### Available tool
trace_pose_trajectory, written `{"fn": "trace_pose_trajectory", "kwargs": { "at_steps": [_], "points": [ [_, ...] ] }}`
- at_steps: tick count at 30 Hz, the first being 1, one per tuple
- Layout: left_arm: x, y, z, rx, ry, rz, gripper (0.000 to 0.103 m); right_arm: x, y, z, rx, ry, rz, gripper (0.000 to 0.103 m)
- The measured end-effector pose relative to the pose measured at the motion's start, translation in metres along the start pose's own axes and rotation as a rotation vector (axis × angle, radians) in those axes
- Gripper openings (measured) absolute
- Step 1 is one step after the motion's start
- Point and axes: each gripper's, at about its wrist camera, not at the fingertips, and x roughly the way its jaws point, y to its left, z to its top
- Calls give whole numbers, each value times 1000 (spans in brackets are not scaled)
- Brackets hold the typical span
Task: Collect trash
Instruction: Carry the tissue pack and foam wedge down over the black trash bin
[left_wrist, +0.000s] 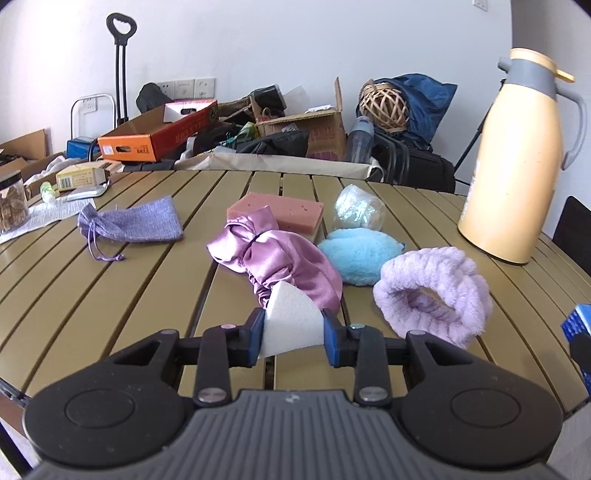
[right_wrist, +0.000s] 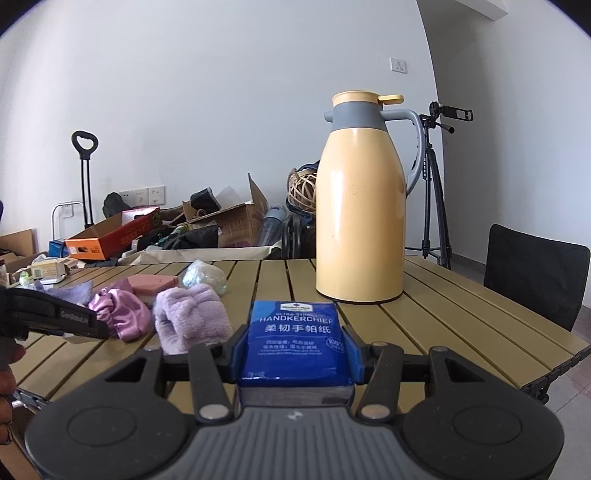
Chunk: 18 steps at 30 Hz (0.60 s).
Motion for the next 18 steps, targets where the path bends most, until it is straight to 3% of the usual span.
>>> {"fn": "trace_pose_trajectory", "kwargs": {
  "at_steps": [18],
  "points": [
    [-77,31,-17,33,-56,-22,33,-39,39,-1,-11,-9,111,50]
  ]
}}
